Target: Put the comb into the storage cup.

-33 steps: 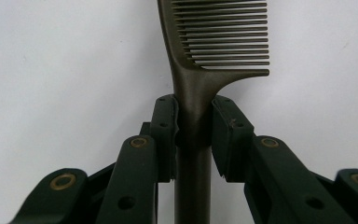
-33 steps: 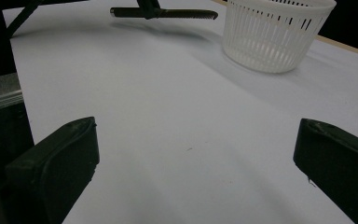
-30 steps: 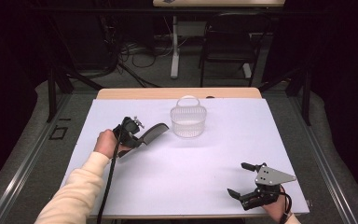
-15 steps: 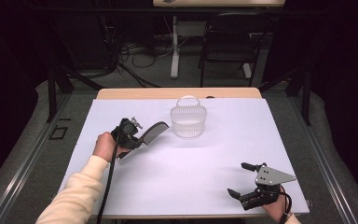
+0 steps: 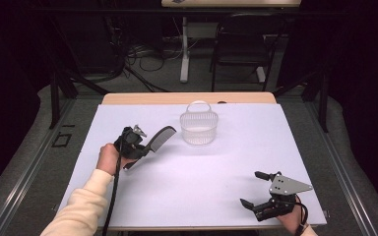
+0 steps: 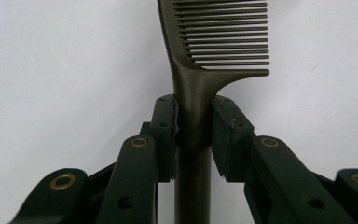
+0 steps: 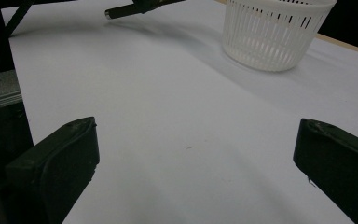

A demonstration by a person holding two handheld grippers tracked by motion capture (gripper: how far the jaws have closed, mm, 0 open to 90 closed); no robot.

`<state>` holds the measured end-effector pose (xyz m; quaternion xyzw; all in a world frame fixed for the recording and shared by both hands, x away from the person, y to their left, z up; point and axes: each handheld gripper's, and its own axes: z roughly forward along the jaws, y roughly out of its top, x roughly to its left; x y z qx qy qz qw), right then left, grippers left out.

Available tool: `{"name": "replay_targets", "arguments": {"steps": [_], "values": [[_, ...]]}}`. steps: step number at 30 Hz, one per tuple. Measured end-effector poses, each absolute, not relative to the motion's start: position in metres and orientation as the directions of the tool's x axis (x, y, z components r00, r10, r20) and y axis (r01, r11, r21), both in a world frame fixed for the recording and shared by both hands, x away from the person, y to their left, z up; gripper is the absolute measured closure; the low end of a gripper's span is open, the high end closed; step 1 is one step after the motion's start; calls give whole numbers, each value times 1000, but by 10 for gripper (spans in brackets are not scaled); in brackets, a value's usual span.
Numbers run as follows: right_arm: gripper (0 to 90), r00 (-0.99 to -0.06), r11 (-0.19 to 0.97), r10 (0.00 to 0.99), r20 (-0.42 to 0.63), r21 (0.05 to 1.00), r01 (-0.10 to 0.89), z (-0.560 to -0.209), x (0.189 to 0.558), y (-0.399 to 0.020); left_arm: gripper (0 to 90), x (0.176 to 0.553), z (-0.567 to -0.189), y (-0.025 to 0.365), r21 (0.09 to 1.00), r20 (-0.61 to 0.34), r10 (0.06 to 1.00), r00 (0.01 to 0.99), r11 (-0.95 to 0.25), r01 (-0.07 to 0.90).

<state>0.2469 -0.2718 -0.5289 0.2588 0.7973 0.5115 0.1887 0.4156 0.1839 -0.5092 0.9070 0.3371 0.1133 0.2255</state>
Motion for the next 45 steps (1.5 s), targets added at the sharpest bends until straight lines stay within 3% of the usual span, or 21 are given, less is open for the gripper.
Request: {"name": "replay_targets", "arguments": {"steps": [45], "values": [[0,-793,349,608,-36,909,227,-529,248,-272,720,398,-498,194,646,55,712,700,-560,518]]}}
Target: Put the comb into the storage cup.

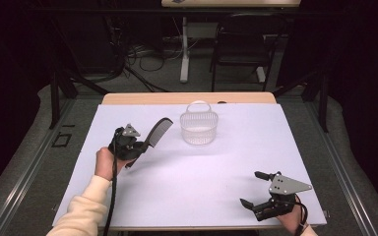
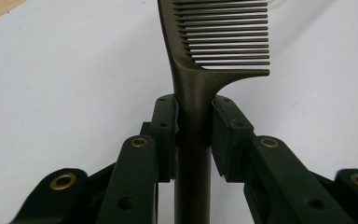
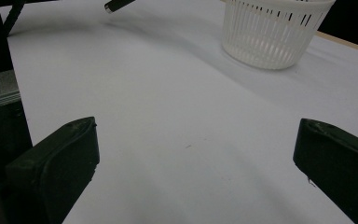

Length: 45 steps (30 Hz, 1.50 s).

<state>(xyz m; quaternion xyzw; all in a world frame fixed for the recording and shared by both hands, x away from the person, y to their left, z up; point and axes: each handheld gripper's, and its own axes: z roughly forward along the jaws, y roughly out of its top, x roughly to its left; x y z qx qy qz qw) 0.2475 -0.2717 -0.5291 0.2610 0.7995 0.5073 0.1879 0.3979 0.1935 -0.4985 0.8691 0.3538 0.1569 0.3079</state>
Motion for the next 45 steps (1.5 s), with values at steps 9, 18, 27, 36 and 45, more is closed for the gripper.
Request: {"name": "replay_targets", "arguments": {"steps": [9,18,27,36,45], "values": [[0,-794,347,607,-31,909,230,-529,248,-271,720,400,-494,192,661,59,715,697,-551,509],[0,-795,348,606,-31,909,230,-529,248,-272,719,402,-489,189,672,66,717,694,-546,500],[0,-795,348,605,-33,910,227,-530,248,-271,719,405,-485,187,678,71,717,693,-544,494],[0,-795,348,605,-32,909,229,-530,249,-271,720,409,-483,185,688,69,722,688,-534,491],[0,-795,348,605,-32,909,228,-530,249,-271,719,412,-479,184,696,67,726,685,-525,489]]}}
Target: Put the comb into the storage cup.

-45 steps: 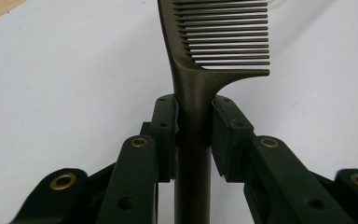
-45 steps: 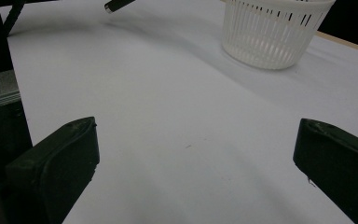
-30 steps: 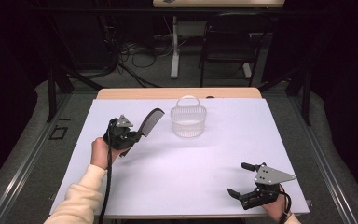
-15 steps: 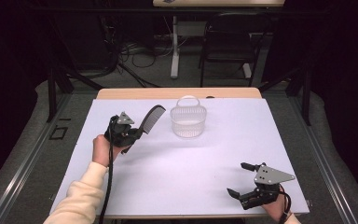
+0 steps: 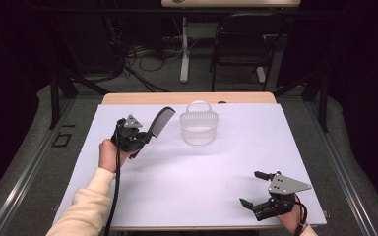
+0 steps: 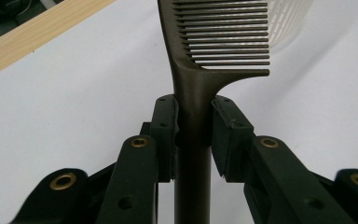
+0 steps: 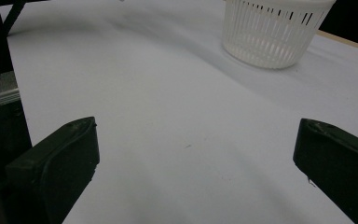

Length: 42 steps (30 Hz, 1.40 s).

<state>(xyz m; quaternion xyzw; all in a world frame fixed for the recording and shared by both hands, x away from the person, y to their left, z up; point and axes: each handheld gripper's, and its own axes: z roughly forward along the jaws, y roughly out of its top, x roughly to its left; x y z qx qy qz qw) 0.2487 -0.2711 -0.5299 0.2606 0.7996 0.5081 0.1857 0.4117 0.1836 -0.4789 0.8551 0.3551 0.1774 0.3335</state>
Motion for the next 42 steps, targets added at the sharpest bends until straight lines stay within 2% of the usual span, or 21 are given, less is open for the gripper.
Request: {"name": "replay_targets", "arguments": {"steps": [42], "values": [[0,-796,360,605,-36,903,233,-530,249,-270,720,431,-454,166,727,91,732,676,-512,457]]}}
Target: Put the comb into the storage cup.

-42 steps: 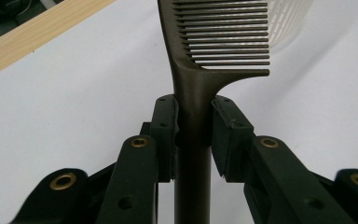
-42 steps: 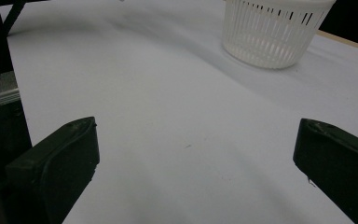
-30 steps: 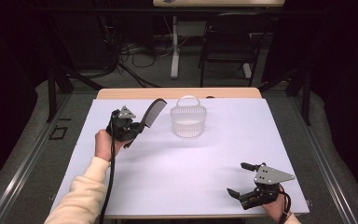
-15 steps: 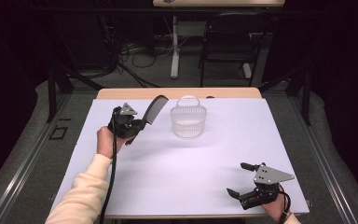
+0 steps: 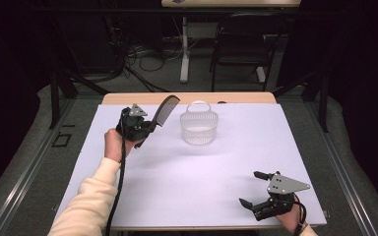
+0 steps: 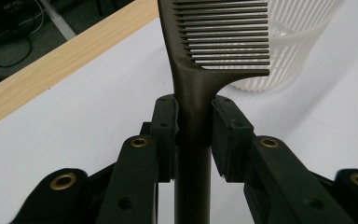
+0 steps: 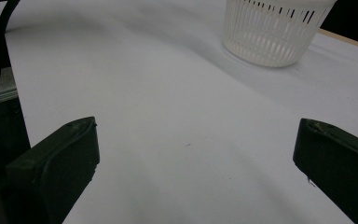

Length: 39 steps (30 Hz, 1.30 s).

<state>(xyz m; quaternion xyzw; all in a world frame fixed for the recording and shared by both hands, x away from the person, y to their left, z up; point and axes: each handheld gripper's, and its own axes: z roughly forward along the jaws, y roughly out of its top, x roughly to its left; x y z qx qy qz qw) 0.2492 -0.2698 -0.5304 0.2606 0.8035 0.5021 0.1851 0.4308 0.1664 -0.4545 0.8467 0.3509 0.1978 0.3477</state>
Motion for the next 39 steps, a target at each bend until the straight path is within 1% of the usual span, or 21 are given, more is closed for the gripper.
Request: {"name": "replay_targets", "arguments": {"steps": [39], "values": [[0,-795,362,605,-39,903,231,-531,250,-270,720,439,-445,157,755,99,729,677,-498,426]]}}
